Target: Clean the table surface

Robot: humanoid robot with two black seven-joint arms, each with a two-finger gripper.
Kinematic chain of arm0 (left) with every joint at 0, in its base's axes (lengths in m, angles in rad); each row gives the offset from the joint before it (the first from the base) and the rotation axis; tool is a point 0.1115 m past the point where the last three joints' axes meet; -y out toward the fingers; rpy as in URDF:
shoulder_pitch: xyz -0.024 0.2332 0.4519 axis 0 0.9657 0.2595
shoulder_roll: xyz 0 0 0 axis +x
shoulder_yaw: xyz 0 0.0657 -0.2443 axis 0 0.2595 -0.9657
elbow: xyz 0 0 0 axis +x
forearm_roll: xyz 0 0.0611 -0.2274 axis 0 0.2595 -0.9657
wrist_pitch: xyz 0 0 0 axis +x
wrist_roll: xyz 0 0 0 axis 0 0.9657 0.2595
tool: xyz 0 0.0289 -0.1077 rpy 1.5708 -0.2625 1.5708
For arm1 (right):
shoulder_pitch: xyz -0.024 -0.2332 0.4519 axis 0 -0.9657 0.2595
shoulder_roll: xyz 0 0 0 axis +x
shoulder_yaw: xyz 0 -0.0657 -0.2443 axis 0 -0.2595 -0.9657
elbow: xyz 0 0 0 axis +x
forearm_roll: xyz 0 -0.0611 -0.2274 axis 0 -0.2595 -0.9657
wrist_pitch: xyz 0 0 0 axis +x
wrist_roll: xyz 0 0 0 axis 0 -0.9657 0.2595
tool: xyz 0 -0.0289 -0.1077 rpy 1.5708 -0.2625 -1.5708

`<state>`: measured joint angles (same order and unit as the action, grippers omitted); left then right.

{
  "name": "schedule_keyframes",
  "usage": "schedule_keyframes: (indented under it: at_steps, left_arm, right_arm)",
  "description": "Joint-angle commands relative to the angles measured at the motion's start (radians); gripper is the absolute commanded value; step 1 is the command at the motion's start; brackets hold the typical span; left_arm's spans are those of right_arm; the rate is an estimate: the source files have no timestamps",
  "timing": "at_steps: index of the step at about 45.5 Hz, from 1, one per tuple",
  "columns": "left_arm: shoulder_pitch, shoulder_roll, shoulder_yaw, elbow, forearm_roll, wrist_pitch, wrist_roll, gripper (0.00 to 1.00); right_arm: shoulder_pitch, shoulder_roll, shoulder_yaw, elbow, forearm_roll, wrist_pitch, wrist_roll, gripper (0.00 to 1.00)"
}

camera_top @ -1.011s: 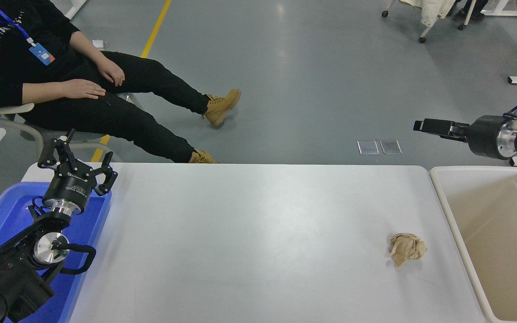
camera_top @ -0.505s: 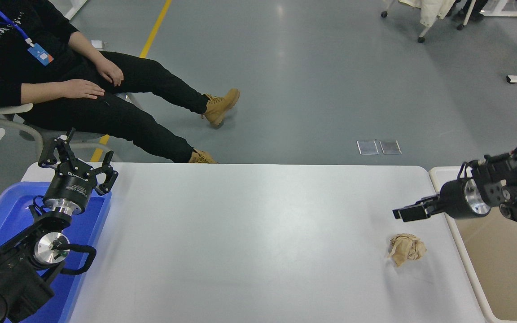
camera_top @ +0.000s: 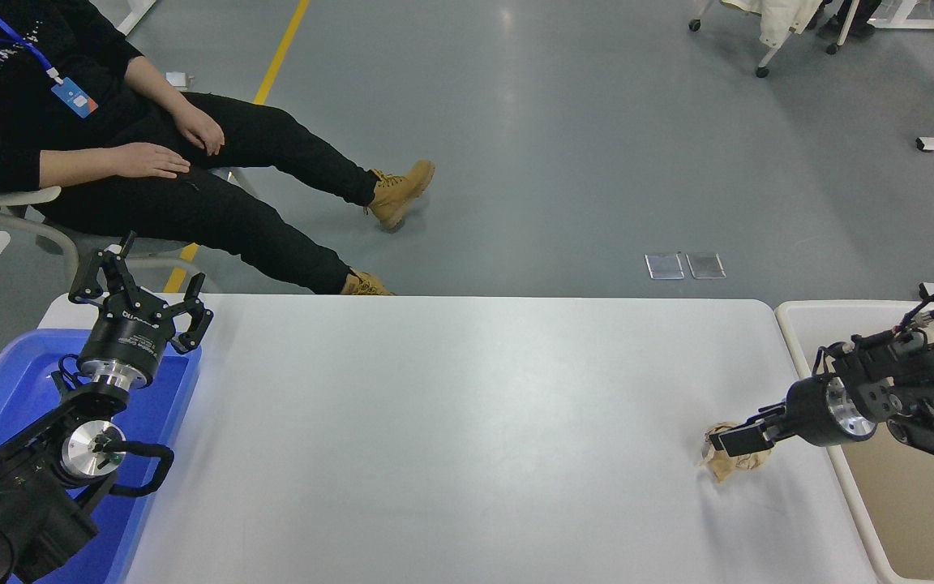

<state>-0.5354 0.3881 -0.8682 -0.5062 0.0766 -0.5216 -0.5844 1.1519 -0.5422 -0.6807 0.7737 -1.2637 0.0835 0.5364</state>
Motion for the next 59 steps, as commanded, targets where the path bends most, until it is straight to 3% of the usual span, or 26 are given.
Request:
schedule_keyframes:
  at_steps: [1,37,59]
  left_arm:
    - [0.000,0.000,0.000,0.000,0.000,0.000,0.000,1.00]
    - [0.000,0.000,0.000,0.000,0.000,0.000,0.000,1.00]
    - [0.000,0.000,0.000,0.000,0.000,0.000,0.000,1.00]
  right_arm:
    - [-0.024,0.011,0.010,-0.025,0.017,-0.016,0.000,0.99]
    - [-0.139,0.091,0.013,-0.168,0.187,-0.122,0.000,0.99]
    - [-0.172,0.093,0.009,-0.205,0.188,-0.156,0.000,0.96]
